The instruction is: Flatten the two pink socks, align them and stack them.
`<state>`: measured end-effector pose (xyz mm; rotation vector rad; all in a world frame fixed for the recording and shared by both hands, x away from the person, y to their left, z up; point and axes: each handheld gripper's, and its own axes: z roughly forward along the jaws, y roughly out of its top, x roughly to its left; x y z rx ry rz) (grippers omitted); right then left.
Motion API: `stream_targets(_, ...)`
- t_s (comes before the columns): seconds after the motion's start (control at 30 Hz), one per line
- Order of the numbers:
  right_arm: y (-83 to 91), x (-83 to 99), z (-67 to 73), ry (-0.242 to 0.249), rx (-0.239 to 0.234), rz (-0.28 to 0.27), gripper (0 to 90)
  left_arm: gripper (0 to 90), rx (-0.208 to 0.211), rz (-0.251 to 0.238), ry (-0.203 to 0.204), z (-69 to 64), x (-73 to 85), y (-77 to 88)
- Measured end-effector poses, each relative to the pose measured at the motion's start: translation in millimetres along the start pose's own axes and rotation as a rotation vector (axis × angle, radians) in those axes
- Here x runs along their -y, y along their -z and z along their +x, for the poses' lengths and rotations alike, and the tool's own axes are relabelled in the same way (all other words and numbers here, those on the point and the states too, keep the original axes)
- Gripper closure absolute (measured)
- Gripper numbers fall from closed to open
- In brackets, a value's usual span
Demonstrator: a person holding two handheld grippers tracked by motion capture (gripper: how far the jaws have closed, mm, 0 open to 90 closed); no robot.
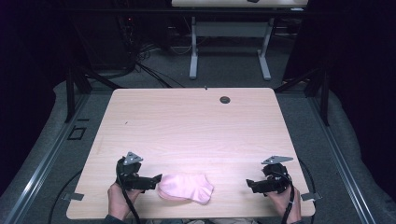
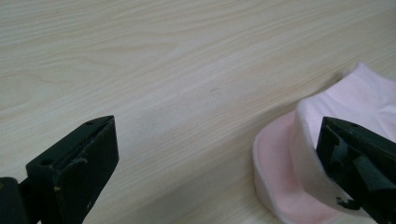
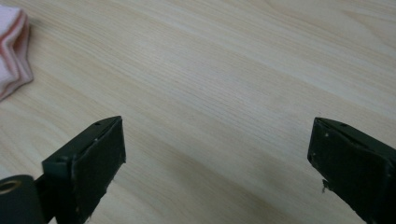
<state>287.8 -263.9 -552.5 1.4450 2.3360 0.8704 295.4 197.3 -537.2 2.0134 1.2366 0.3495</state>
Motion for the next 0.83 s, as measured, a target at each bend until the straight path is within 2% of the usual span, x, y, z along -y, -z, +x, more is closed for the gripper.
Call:
stream_targets(0.07,-0.8,2.7,-3.9,-0.014,0.008,-0.004,3.8,0.0,-0.02,-0.004,0.001,3.8,0.0,2.8)
stream_targets(0.1,-1.1,3.8,-5.9,-0.023,0.006,0.001,3.8,0.0,-0.012,-0.009,0.016,6.6,0.8,3.7)
stream_targets(0.17,-2.3,6.2,-9.9,-0.031,0.009,0.008,3.7,0.0,0.033,-0.021,0.043,11.2,3.0,5.7)
stream_targets(0.2,-3.6,7.4,-11.8,-0.036,0.011,0.012,3.7,0.0,0.035,-0.017,0.038,10.9,3.4,6.3)
stream_targets(0.3,-5.2,9.1,-13.8,-0.045,0.02,0.013,3.7,0.0,-0.023,-0.002,-0.002,11.9,4.6,7.1)
stream_targets(0.33,-5.8,9.9,-15.5,-0.055,0.023,0.013,3.7,0.0,-0.043,-0.005,0.003,16.9,6.5,7.5)
stream_targets(0.5,-7.9,12.1,-23.1,-0.046,0.055,0.018,3.2,0.0,-0.21,0.018,0.025,46.6,27.4,6.0)
stream_targets(0.53,-8.1,12.6,-26.0,-0.046,0.071,0.024,2.7,0.0,-0.211,0.018,0.031,49.0,29.1,5.7)
stream_targets(0.63,-8.5,13.6,-29.4,-0.052,0.091,0.002,2.8,0.0,-0.248,-0.005,0.047,58.9,38.1,3.8)
stream_targets(0.67,-9.6,14.4,-29.9,-0.056,0.105,-0.01,2.8,0.0,-0.254,-0.003,0.046,60.5,39.6,2.4)
stream_targets(0.7,-10.4,15.1,-30.0,-0.052,0.111,-0.015,3.0,0.0,-0.279,0.001,0.039,63.3,41.9,-0.8)
stream_targets(0.8,-17.2,17.5,-31.7,-0.047,0.147,-0.007,0.7,0.0,-0.282,0.004,0.036,66.1,43.2,-3.5)
stream_targets(0.83,-17.9,17.8,-32.5,-0.043,0.144,-0.014,0.6,0.0,-0.287,0.003,0.037,67.0,44.0,-4.7)
